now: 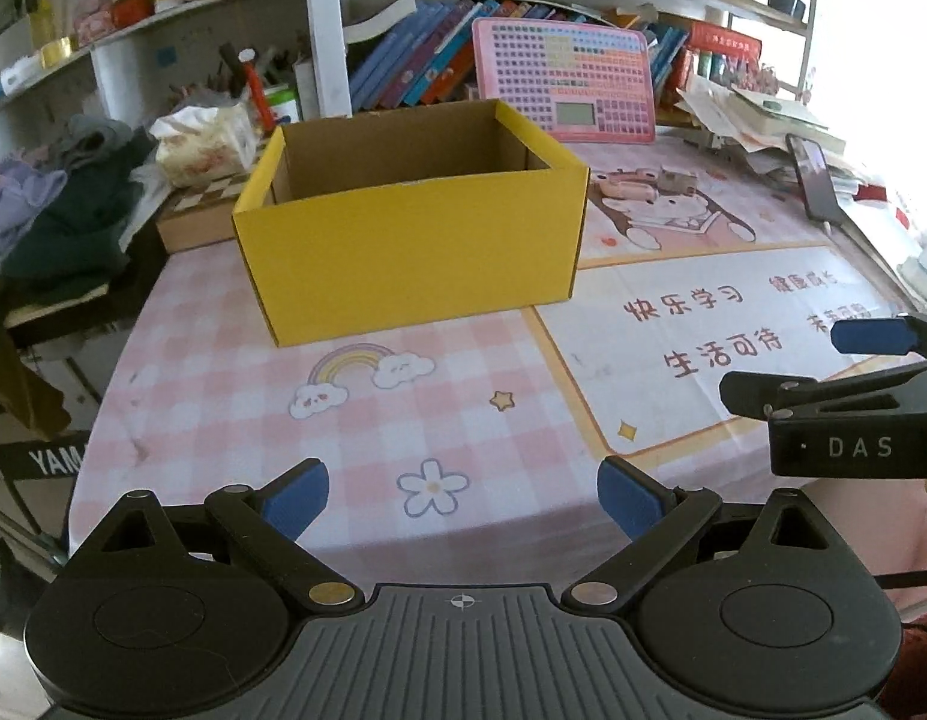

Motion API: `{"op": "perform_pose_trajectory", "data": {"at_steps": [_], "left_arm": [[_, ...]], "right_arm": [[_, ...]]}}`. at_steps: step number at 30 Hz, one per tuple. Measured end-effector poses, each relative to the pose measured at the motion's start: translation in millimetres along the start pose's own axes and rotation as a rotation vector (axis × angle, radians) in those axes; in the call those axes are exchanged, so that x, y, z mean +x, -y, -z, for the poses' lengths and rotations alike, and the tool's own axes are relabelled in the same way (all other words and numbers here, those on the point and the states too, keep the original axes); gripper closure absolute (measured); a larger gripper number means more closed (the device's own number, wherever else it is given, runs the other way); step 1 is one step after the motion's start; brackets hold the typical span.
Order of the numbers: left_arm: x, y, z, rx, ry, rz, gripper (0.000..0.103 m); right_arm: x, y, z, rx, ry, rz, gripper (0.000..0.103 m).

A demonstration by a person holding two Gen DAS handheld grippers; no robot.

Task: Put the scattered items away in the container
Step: 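Move both tools back toward the pink item and white-and-red box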

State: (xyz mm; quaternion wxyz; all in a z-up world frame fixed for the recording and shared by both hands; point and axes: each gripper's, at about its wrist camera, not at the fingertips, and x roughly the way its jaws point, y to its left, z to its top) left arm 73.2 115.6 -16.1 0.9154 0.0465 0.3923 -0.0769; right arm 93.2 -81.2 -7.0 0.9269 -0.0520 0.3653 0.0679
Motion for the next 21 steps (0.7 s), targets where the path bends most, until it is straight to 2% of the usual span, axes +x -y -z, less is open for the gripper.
{"op": "perform_pose_trajectory", "data": {"at_steps": [8, 21], "left_arm": [[-1.2, -0.3, -6.7, -0.021, 0.020, -0.026, 0.005], [-1.2, 9.9, -1.8, -0.017, 0.009, 0.015, 0.005]], "right_arm": [[2.0, 0.0, -11.5, -0.041, 0.038, -0.022, 0.010], [-5.0, 7.4, 1.2, -0.037, 0.013, -0.004, 0.009]]}}
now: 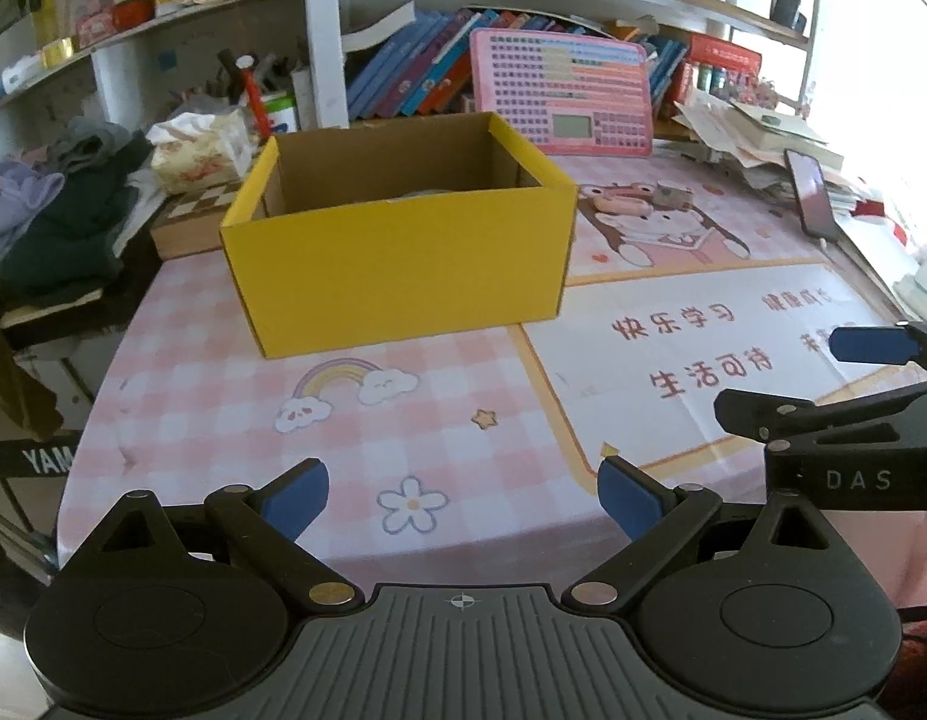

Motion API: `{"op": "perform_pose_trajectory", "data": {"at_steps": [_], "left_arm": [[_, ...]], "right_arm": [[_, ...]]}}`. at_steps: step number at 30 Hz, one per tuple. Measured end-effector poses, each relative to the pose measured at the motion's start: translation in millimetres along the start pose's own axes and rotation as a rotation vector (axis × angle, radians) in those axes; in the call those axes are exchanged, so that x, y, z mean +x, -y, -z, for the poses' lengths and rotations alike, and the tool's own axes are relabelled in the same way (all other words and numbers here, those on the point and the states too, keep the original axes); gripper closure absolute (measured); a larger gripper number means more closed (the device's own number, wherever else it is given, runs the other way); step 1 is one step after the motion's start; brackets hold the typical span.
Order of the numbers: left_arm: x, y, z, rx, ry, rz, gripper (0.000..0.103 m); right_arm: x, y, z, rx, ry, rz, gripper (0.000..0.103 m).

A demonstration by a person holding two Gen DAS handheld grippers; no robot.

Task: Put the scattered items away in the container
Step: 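Move both tools back toward the pink item and white-and-red box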

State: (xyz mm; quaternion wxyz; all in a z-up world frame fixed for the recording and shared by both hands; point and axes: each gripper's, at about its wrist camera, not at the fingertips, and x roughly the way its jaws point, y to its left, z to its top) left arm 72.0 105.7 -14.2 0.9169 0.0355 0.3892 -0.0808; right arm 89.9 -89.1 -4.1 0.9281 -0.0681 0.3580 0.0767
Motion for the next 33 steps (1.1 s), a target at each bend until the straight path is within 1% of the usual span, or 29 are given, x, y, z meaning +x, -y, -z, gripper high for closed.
{"op": "perform_pose_trajectory", "data": {"at_steps": [5, 14, 18, 25, 29, 33], "left_arm": [[-4.6, -2.1, 4.6, -0.005, 0.006, -0.001, 0.005], [-4.6, -10.5, 13.2, -0.040, -0.009, 0.013, 0.005], [-6.2, -13.0, 13.6, -0.042, 0.000, 0.014, 0.005], [-3.1, -14.2, 11.1, -0.039, -0.002, 0.010, 0.005], [2.0, -9.0, 9.0, -0.044, -0.011, 0.022, 0.005], [9.0, 3.6, 4.8, -0.013, -0.021, 0.039, 0.005]], "right_arm": [[-2.1, -3.7, 5.8, 0.000, -0.005, -0.008, 0.009], [-4.2, -11.2, 10.4, -0.023, -0.024, -0.004, 0.009], [-3.3, -15.5, 11.0, -0.030, -0.027, -0.006, 0.009], [1.3, -16.4, 7.5, -0.053, -0.008, 0.007, 0.009], [1.0, -12.1, 7.1, -0.054, -0.001, 0.013, 0.009], [4.7, -1.1, 12.3, -0.035, -0.018, 0.020, 0.008]]}}
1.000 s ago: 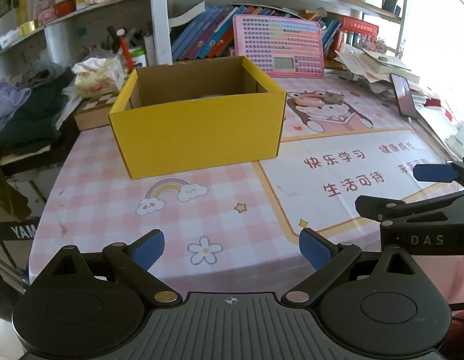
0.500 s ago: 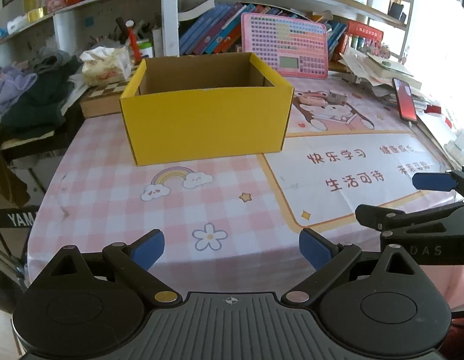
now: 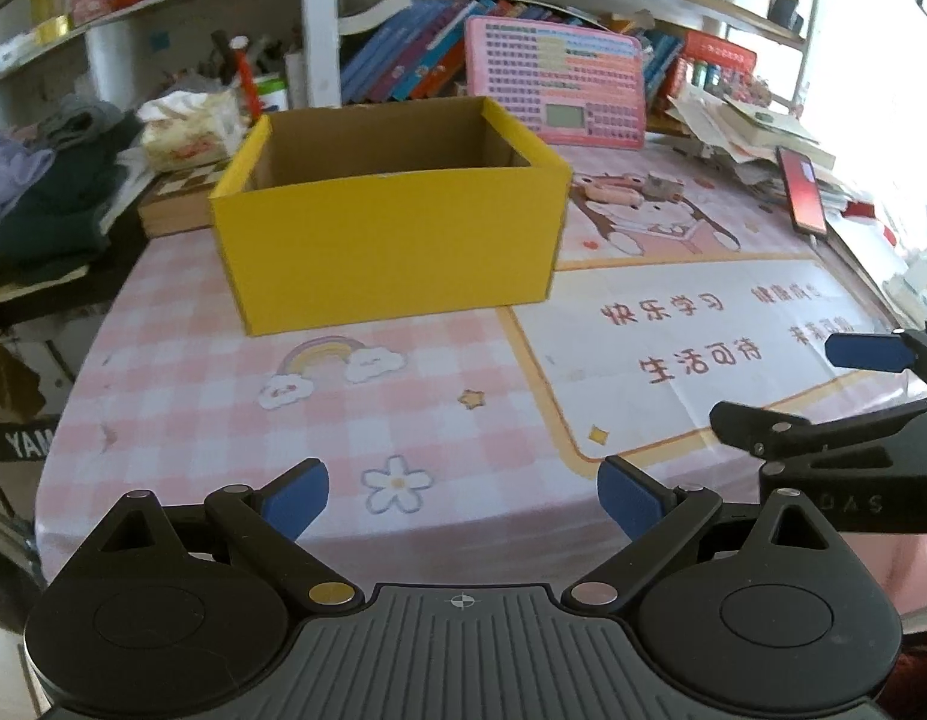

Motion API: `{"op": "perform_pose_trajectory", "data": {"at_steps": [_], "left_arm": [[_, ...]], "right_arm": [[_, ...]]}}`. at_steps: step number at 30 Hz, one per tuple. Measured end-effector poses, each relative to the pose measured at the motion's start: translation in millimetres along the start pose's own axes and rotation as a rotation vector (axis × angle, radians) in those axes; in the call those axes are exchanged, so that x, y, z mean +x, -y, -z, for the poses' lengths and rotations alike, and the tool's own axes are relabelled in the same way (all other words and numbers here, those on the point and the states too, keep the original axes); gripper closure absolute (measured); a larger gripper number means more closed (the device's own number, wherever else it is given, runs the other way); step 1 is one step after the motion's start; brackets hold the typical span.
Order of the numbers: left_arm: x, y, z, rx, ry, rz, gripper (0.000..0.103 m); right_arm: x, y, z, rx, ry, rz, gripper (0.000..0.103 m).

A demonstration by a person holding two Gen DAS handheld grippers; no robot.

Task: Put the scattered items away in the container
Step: 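Move both tools back toward the pink item and white-and-red box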

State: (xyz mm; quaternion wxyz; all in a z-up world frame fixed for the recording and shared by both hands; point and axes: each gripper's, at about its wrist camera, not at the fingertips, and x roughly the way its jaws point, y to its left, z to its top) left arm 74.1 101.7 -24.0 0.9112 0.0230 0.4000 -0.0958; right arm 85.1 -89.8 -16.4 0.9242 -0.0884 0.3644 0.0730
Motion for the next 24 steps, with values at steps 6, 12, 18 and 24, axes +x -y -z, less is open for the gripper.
{"op": "perform_pose_trajectory", "data": {"at_steps": [6, 12, 18, 24], "left_arm": [[15.1, 26.7, -8.6, 0.067, -0.028, 0.047, 0.005], [28.3, 52.5, -20.1, 0.118, -0.028, 0.105, 0.005], [43.8, 78.1, -31.3, 0.151, -0.029, 0.149, 0.005], [62.2, 102.1, -45.0, 0.164, -0.020, 0.187, 0.005]], "right_arm": [[3.8, 22.7, 6.2, 0.053, -0.020, 0.025, 0.008], [5.2, 51.4, 9.3, 0.103, -0.031, 0.068, 0.008], [10.9, 80.0, 11.7, 0.140, -0.042, 0.102, 0.008], [22.4, 110.3, 7.0, 0.151, -0.038, 0.129, 0.008]]}}
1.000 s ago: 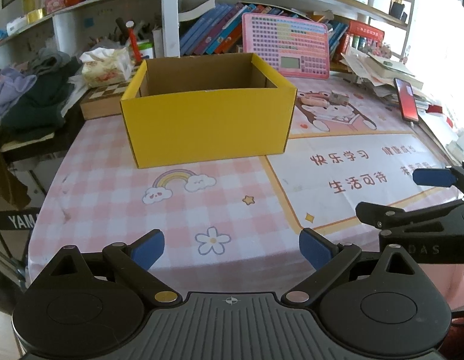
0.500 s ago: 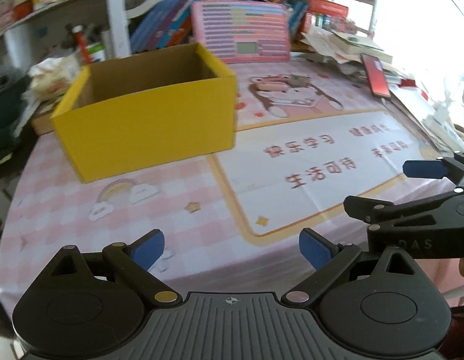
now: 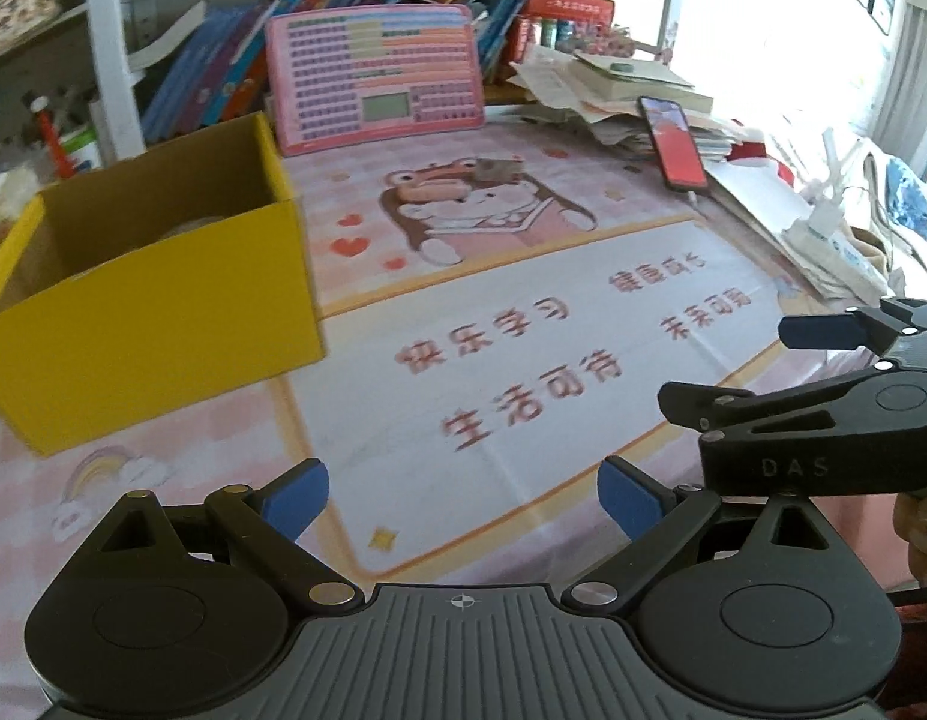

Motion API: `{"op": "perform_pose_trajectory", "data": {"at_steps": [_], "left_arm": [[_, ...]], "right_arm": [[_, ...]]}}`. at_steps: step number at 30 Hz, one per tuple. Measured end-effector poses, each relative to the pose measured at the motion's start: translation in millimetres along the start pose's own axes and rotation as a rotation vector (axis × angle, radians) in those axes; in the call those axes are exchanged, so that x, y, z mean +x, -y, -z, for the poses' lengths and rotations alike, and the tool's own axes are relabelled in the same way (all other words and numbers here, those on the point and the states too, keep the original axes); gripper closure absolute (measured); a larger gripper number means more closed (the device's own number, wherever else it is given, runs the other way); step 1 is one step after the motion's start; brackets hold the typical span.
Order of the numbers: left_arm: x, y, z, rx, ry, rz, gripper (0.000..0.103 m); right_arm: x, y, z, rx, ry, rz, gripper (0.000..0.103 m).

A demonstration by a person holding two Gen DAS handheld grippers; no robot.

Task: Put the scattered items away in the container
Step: 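Move both tools back toward the pink item and white-and-red box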

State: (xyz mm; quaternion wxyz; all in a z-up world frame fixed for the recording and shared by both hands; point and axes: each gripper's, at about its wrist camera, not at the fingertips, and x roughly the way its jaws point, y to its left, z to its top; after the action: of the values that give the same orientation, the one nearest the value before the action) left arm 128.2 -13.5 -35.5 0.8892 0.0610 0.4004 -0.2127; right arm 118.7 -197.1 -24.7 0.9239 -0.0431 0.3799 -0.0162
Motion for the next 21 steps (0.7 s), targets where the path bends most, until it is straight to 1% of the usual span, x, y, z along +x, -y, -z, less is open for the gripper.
{"op": "perform_pose_trajectory", "data": {"at_steps": [5, 8, 12, 21], "left_arm": [[23.7, 13.7, -20.7, -0.004, 0.011, 0.014, 0.005], [39.7, 23.7, -37.2, 0.013, 0.013, 0.010, 0.005], [61.4, 33.2, -62.7, 0.020, 0.025, -0.019, 0.005], [96.7, 37.2, -108.2, -0.043, 0.046, -0.091, 0.005]], "right_arm": [[19.1, 27.5, -12.0, 0.007, -0.008, 0.011, 0.009], [31.7, 47.9, -23.9, 0.030, -0.010, 0.008, 0.009], [49.4, 71.5, -43.2, 0.044, 0.005, -0.008, 0.010], [90.2, 113.6, -78.0, 0.086, 0.017, -0.062, 0.011]]}}
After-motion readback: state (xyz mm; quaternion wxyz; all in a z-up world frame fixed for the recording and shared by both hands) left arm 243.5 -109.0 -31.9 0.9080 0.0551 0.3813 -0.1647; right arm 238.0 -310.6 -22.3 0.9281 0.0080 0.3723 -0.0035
